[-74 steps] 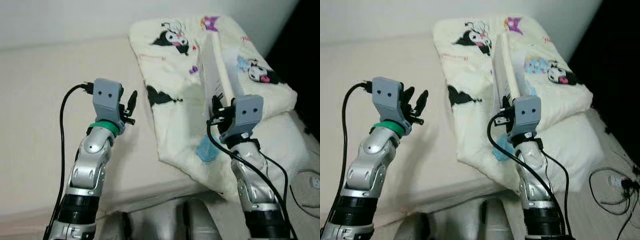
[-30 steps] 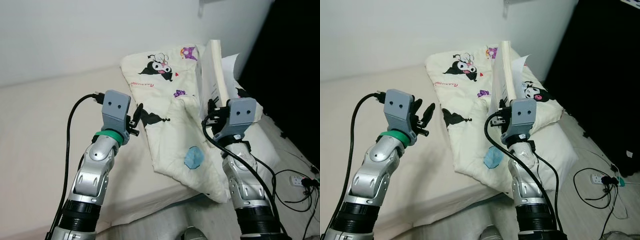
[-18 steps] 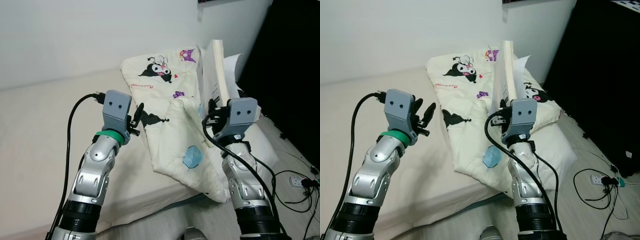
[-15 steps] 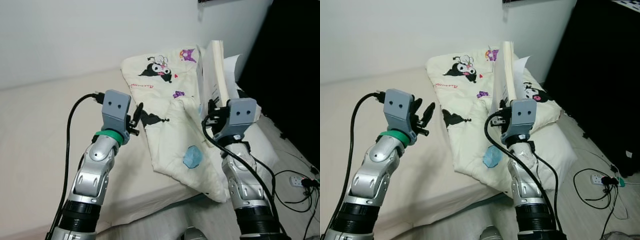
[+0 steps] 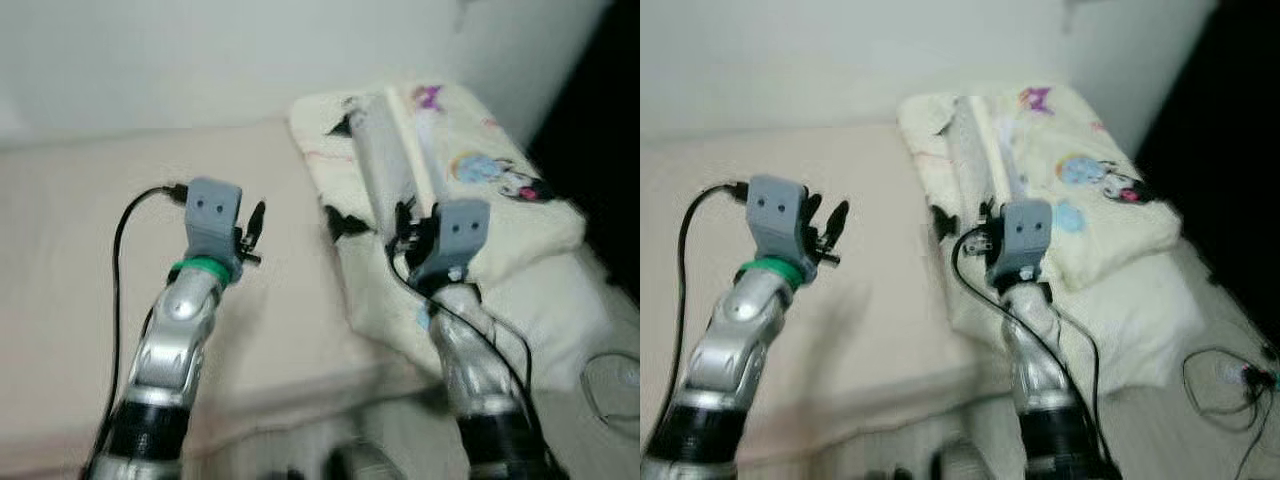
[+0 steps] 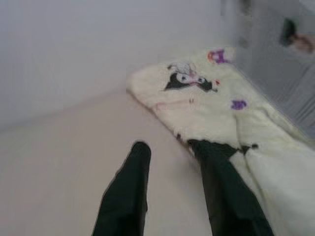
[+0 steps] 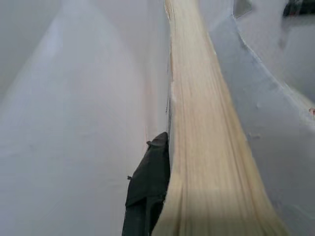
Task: Clean up the room
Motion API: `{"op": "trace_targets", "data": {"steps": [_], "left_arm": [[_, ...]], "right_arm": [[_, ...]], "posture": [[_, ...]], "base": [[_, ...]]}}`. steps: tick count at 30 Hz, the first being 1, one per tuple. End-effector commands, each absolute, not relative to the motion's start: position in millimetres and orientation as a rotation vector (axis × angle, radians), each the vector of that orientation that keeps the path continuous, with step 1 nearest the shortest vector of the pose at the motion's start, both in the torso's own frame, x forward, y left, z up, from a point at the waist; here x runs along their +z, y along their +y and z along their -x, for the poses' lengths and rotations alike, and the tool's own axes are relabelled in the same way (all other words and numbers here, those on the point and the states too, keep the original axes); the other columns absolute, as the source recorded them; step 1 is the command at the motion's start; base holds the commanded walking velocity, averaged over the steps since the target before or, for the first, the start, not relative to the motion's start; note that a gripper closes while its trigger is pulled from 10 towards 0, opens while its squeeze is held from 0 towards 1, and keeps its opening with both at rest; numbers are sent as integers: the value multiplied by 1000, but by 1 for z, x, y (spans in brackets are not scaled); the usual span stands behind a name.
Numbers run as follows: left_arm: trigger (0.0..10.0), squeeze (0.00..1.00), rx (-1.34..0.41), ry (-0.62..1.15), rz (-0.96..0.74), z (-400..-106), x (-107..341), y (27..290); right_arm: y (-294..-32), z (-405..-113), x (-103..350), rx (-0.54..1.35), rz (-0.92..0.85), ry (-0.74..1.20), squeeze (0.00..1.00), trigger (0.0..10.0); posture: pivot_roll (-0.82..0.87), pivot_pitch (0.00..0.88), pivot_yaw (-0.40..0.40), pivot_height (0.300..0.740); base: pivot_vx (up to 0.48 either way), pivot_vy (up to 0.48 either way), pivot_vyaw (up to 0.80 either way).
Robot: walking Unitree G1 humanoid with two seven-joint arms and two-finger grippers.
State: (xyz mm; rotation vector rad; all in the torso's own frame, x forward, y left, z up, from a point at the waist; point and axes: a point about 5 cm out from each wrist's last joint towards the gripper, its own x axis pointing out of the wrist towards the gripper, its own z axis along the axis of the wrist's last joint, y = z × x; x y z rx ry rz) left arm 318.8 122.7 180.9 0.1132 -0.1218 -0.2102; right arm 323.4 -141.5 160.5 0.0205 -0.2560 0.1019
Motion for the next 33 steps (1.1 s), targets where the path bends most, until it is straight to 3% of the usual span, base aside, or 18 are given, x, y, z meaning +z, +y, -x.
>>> {"op": "trace_targets", "data": {"steps": [1, 33], "left_arm": [[10000, 0, -199, -108, -123, -318, 177, 127], [10000, 0, -201, -108, -123, -318, 178, 126]], "right_arm": [[-143, -322, 167, 95, -31, -298, 0, 10000], [-140, -321, 163, 109, -36, -286, 0, 10000]], "posture": [[-97, 51, 66, 712], [-97, 56, 71, 712]], "base": [[0, 401, 0], [0, 379, 0]]}}
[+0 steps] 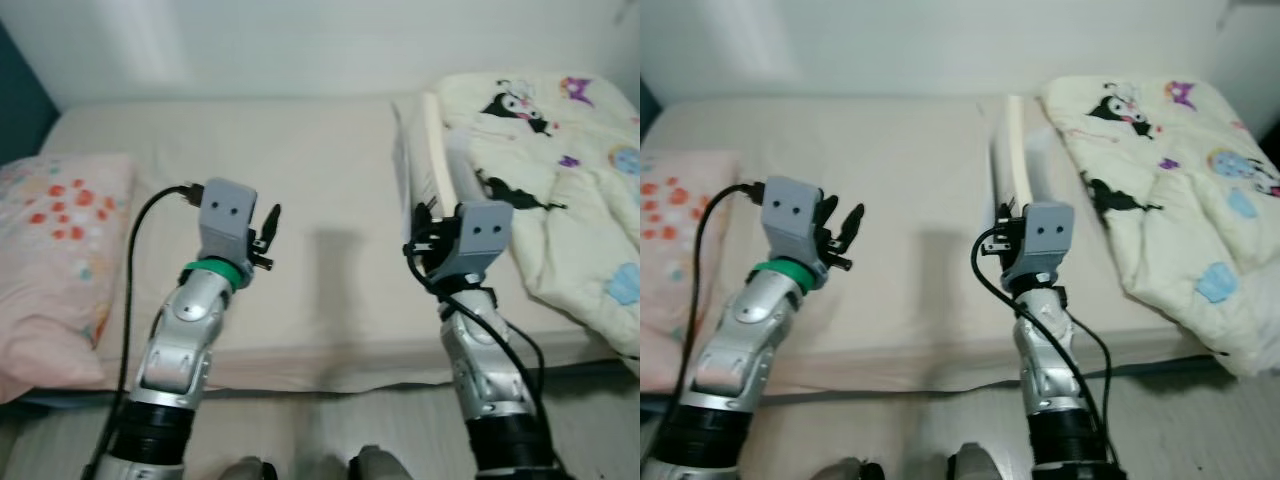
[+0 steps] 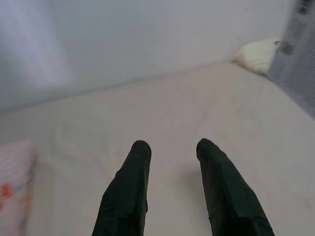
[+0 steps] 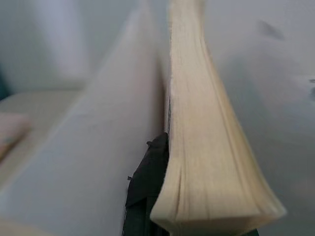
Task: Clean up the room
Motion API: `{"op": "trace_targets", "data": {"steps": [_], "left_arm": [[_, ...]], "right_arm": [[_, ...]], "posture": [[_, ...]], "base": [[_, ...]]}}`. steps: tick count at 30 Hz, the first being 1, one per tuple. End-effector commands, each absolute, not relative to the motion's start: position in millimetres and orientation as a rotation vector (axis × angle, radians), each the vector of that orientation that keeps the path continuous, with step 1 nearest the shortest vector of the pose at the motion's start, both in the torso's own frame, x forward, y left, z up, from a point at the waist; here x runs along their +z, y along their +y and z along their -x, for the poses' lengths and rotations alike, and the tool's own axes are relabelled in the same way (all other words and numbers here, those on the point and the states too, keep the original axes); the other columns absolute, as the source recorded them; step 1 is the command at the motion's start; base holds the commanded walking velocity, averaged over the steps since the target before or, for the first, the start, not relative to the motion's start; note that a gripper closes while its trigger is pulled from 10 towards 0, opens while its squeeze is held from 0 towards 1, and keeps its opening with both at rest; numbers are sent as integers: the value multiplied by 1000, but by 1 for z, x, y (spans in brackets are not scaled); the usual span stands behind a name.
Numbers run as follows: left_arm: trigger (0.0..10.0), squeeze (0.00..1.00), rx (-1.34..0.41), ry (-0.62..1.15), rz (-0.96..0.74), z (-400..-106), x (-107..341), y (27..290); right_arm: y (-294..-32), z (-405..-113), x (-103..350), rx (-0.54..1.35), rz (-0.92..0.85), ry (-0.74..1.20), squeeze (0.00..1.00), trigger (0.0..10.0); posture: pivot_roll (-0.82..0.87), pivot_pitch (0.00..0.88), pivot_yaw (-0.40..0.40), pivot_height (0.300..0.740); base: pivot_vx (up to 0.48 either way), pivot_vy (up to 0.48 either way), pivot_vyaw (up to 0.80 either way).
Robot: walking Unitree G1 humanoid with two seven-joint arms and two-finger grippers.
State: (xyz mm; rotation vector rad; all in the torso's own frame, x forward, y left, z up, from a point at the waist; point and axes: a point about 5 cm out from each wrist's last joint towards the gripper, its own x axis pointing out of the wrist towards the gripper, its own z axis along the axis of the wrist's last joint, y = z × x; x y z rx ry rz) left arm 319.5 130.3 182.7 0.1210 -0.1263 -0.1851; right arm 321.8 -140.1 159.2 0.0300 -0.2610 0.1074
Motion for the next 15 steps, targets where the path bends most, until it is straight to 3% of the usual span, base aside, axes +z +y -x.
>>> {"op": "trace_targets", "data": {"steps": [1, 15], "left_arm": [[10000, 0, -201, -108, -123, -318, 178, 126], [10000, 0, -201, -110, -120, -319, 178, 125]], "right_arm": [[-140, -321, 163, 109, -36, -286, 0, 10000], [-140, -321, 163, 113, -34, -285, 0, 10000]], "posture": [[-97, 56, 71, 712], [-99, 53, 70, 712]], "base": [[0, 356, 0], [0, 355, 0]]}}
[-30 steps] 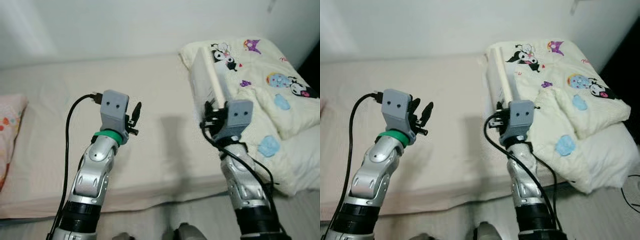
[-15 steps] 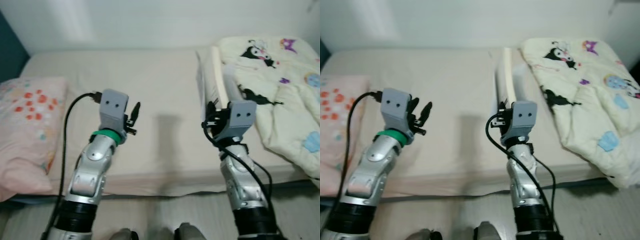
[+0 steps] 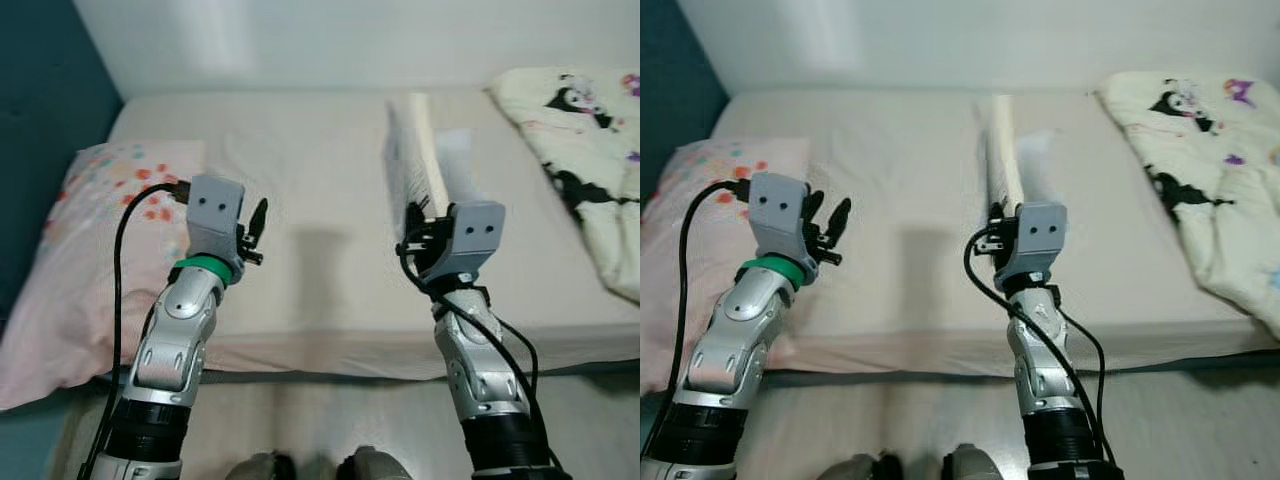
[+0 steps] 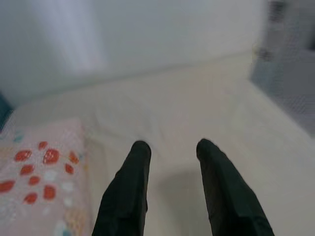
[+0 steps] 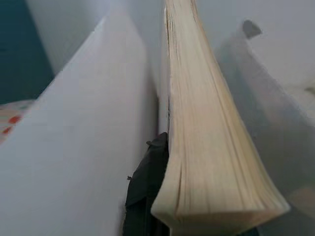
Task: Clean up the room
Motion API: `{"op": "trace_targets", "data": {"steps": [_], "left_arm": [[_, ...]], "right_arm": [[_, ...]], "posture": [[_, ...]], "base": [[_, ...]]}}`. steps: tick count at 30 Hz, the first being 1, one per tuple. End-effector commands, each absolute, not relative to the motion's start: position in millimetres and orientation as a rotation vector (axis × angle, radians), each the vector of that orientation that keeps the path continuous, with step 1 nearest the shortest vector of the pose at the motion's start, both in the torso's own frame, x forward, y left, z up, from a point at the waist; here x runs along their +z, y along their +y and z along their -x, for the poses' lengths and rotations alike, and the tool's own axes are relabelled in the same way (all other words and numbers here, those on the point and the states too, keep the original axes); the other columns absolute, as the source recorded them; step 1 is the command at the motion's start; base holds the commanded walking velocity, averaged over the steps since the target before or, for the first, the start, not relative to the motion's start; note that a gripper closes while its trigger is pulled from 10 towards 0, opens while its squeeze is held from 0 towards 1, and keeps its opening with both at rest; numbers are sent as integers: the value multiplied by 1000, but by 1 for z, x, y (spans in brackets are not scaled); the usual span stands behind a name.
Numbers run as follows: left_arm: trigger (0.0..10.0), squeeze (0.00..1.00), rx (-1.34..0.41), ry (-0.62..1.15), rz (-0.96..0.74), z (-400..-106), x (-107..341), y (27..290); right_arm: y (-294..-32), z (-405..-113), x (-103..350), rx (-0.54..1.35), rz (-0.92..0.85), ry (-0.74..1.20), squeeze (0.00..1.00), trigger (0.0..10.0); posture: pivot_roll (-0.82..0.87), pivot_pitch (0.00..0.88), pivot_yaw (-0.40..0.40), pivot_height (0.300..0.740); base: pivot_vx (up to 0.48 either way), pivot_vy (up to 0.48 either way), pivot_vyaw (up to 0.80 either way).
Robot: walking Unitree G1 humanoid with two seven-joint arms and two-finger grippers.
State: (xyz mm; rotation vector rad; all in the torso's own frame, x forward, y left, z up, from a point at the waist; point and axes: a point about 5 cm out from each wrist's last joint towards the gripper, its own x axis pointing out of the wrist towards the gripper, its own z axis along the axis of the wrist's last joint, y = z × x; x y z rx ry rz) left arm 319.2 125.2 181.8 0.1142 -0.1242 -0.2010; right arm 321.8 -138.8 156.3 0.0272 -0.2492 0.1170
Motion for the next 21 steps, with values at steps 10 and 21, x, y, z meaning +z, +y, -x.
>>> {"op": "trace_targets", "data": {"steps": [10, 21], "left_arm": [[10000, 0, -215, -165, -145, -317, 183, 123], [10000, 0, -222, -156, -147, -317, 182, 121]], "right_arm": [[-140, -321, 162, 115, -32, -284, 0, 10000], [-140, -320, 161, 112, -34, -279, 0, 10000]], "posture": [[-102, 50, 70, 712], [-102, 59, 73, 712]], "base": [[29, -7, 0], [57, -448, 0]]}}
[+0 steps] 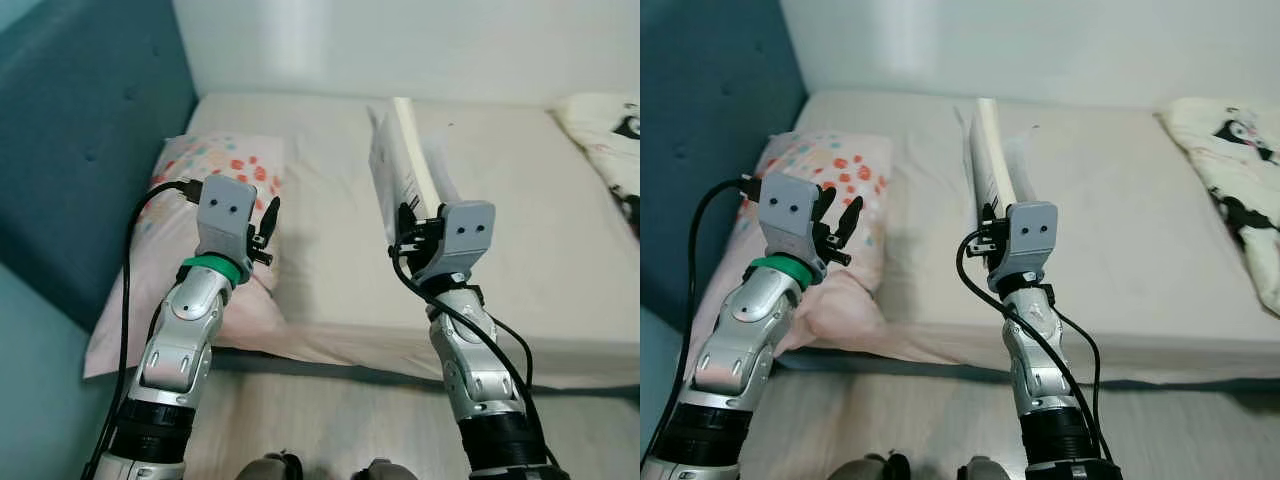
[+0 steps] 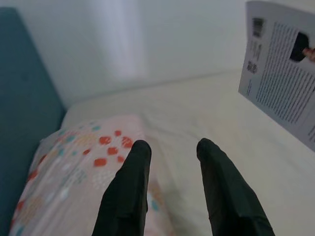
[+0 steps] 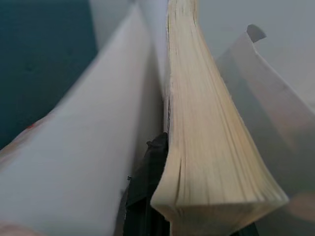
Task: Clean up the room
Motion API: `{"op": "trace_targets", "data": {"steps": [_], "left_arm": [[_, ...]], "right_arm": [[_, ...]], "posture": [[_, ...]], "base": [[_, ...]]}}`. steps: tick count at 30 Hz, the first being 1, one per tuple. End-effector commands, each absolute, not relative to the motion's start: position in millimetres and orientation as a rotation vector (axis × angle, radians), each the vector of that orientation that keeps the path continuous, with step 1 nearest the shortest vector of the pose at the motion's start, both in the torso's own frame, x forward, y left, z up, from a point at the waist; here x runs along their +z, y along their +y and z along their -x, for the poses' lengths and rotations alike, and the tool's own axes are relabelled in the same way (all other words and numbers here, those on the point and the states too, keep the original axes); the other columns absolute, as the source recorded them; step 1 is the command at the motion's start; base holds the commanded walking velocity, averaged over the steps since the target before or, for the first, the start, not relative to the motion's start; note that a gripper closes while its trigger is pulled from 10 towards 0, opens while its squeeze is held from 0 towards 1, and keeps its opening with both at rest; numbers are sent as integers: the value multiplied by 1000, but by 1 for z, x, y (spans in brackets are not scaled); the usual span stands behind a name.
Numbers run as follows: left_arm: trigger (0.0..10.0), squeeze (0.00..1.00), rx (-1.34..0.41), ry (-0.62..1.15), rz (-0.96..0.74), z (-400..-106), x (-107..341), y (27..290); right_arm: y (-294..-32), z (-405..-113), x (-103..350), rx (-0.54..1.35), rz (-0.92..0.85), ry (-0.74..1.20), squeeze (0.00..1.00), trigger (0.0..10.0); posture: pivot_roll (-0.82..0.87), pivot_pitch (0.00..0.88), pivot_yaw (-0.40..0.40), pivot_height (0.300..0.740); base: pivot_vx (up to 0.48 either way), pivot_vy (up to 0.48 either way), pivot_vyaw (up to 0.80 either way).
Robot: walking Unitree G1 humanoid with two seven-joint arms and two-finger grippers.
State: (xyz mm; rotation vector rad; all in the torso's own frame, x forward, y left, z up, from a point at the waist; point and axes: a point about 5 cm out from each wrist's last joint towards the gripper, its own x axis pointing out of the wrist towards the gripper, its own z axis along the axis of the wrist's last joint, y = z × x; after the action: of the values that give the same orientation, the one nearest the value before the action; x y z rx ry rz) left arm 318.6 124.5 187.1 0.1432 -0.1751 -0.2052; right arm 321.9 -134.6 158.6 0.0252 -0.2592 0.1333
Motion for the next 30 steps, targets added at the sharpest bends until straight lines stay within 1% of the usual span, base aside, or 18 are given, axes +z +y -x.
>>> {"op": "trace_targets", "data": {"steps": [1, 5, 10, 20, 24, 27, 30], "left_arm": [[10000, 0, -222, -155, -147, -317, 182, 121], [10000, 0, -220, -145, -143, -317, 180, 121], [10000, 0, -213, -114, -142, -318, 176, 121], [10000, 0, -204, -121, -150, -319, 176, 122], [10000, 0, -190, -119, -158, -321, 175, 124], [10000, 0, -185, -118, -163, -322, 175, 124], [10000, 0, -181, -116, -164, -322, 175, 125]], "right_arm": [[-140, -320, 161, 111, -34, -279, 0, 10000], [-140, -320, 160, 109, -35, -276, 0, 10000], [-139, -320, 160, 112, -36, -274, 0, 10000], [-132, -318, 158, 157, -43, -268, 0, 10000], [-129, -317, 156, 187, -33, -256, 0, 10000], [-129, -318, 157, 178, -29, -267, 0, 10000], [-130, -319, 158, 168, -35, -273, 0, 10000]], "posture": [[-102, 59, 73, 712], [-102, 62, 74, 712], [-102, 63, 74, 712], [-103, 64, 79, 712], [-103, 63, 78, 712], [-103, 64, 78, 712], [-103, 63, 78, 712]], "base": [[0, -472, 0], [0, -412, 0], [0, 0, 0], [0, 0, 0], [345, 0, 0], [435, 0, 333], [480, 0, 0]]}}
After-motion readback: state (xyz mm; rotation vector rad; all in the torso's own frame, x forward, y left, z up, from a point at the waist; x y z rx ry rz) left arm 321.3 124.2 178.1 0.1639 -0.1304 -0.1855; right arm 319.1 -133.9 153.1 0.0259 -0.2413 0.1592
